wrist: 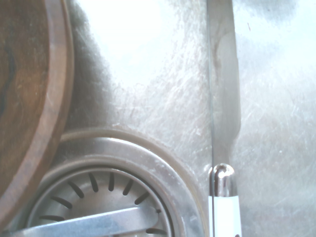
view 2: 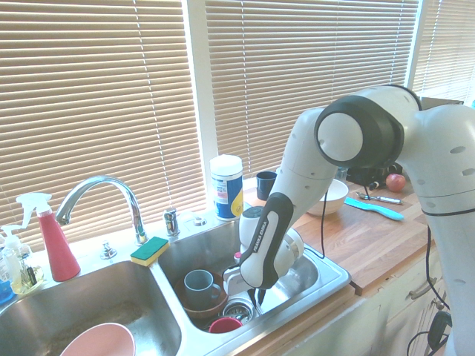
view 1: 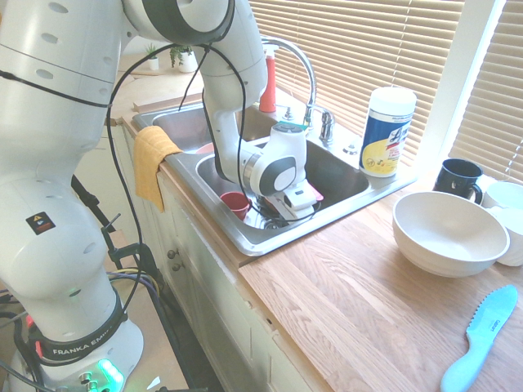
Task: Put the knife into the sink
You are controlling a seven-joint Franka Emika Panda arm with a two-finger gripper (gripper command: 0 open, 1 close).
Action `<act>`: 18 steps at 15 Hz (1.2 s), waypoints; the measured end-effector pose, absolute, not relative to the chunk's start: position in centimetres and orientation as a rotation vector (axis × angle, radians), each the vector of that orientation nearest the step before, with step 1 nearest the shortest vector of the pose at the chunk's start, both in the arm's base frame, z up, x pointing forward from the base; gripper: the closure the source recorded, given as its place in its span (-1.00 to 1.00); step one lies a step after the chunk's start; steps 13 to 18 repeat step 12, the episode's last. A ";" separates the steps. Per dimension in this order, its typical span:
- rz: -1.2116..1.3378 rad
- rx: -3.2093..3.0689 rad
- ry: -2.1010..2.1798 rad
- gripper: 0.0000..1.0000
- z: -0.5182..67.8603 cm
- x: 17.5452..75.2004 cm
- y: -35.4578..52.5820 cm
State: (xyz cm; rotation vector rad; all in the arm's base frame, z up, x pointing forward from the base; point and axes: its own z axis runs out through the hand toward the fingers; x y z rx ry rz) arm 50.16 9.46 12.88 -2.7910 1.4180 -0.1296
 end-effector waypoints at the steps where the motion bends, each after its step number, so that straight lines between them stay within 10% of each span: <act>1: -0.132 -2.789 1.419 -1.00 12.8 50.1 9.4; 18: -0.185 -2.839 1.240 -1.00 23.3 48.9 10.5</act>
